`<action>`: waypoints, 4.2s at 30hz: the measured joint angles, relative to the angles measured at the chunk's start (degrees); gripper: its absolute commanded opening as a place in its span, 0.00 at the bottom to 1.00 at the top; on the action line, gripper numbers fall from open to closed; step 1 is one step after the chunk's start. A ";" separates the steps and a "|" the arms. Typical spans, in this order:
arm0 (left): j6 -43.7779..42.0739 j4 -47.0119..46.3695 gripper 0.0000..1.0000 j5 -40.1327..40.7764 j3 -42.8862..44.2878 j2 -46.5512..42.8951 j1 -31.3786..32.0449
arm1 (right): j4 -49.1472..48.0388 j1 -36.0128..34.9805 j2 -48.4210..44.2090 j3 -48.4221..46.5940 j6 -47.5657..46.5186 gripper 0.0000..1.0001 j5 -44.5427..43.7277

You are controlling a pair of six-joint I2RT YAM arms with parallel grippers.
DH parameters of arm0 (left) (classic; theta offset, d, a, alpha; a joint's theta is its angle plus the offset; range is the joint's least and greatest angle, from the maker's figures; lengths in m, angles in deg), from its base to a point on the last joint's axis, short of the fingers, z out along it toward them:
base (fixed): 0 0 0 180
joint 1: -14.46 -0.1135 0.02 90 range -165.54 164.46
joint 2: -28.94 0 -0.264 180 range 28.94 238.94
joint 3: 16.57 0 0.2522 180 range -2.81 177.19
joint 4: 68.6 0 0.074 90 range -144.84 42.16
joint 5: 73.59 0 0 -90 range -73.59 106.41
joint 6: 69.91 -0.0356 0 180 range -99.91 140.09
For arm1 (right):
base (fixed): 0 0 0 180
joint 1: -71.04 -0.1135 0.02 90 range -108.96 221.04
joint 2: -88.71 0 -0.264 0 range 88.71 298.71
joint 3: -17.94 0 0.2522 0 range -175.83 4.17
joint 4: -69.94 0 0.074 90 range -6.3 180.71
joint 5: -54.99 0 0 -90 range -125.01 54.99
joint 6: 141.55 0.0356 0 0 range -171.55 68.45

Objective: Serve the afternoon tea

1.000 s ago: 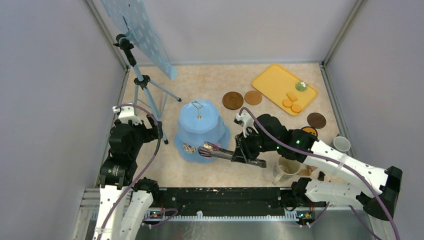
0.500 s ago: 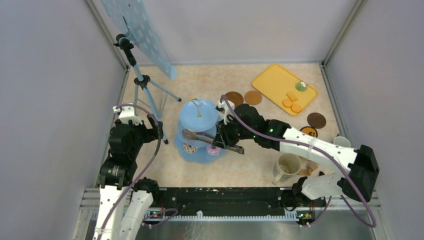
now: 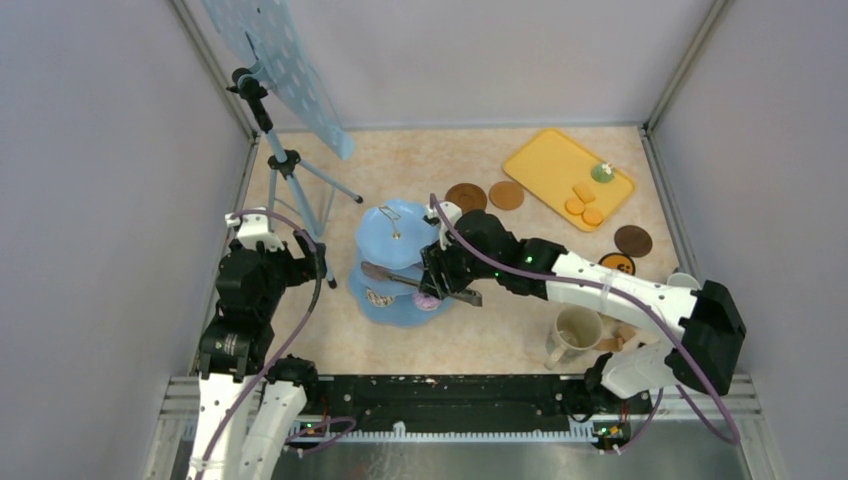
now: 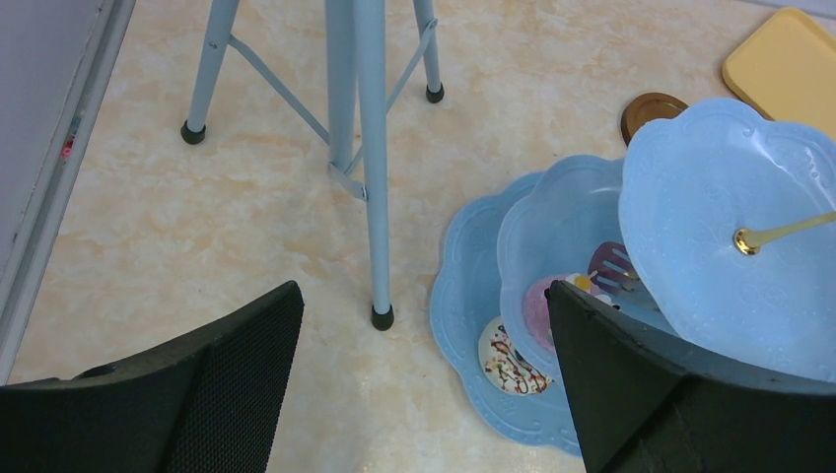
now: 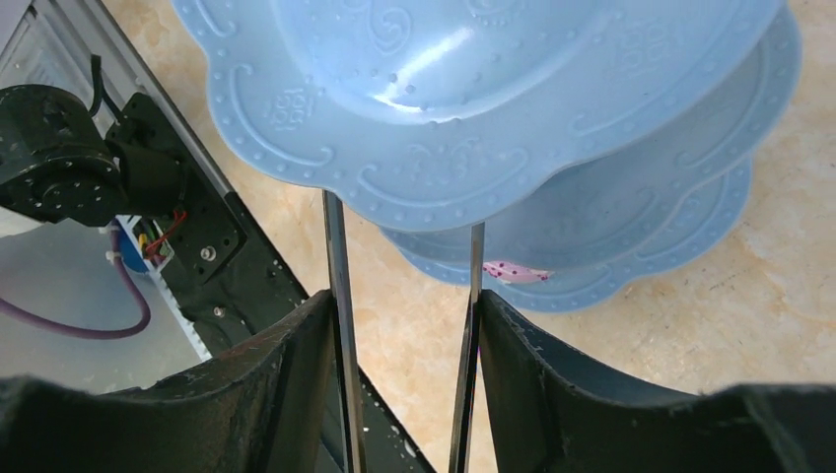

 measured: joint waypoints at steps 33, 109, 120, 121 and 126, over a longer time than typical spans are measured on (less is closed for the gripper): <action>-0.39 -0.04 0.99 -0.94 0.00 -0.46 2.05 | 28.59 24.61 -23.96 1.22 -1.27 0.48 -25.33; -0.37 -0.22 0.99 1.97 -0.02 -1.25 5.35 | 8.44 49.03 -17.92 6.21 -2.43 0.29 14.12; -0.37 -0.20 0.99 1.36 -0.02 0.15 2.69 | 21.53 32.83 -32.89 7.67 -5.38 0.29 22.36; -0.37 -0.17 0.99 1.29 -0.02 0.26 2.49 | 21.99 31.47 -32.83 8.13 -5.33 0.29 22.64; -0.39 -0.13 0.99 0.68 -0.02 0.42 1.77 | 22.80 25.35 -32.00 9.53 -4.66 0.29 23.12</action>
